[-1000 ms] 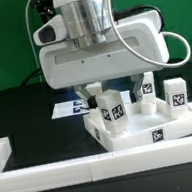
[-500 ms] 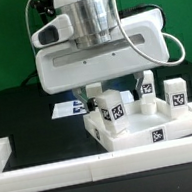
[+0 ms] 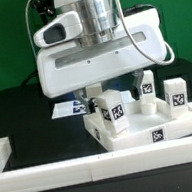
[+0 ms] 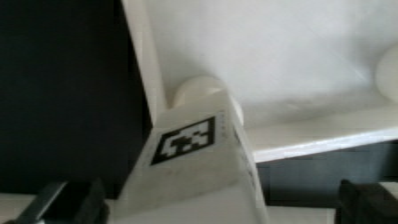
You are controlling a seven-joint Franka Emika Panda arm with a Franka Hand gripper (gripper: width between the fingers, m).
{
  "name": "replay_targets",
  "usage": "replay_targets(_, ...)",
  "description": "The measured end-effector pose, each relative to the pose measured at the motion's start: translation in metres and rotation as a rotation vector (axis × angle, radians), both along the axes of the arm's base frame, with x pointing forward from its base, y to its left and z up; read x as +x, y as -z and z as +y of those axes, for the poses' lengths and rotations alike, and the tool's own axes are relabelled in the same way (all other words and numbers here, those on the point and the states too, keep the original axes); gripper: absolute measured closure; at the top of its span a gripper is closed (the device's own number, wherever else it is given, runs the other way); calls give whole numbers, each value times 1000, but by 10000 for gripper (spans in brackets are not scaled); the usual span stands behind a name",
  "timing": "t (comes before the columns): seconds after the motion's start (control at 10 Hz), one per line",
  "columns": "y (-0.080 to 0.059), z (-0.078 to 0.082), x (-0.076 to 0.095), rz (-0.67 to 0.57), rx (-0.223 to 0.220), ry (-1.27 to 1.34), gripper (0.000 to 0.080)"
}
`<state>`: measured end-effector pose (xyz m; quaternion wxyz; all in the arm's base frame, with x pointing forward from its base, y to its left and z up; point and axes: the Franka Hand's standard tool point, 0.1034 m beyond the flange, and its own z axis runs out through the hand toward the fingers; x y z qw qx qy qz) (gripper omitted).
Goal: Assemble square table
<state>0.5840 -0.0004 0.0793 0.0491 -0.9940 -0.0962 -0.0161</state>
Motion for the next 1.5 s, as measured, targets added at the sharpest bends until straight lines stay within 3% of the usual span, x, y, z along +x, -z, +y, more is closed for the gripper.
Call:
replay_targets(0.1, 0, 0, 0, -1, 0, -6, 150)
replay_targets(0.2, 0, 0, 0, -1, 0, -6, 272)
replay_targets(0.3, 0, 0, 0, -1, 0, -6, 272)
replay_targets(0.5, 0, 0, 0, -1, 0, -5, 510)
replay_targets(1.0, 0, 0, 0, 6, 2, 67, 510)
replay_targets(1.5, 2, 2, 2, 38, 13, 510, 509)
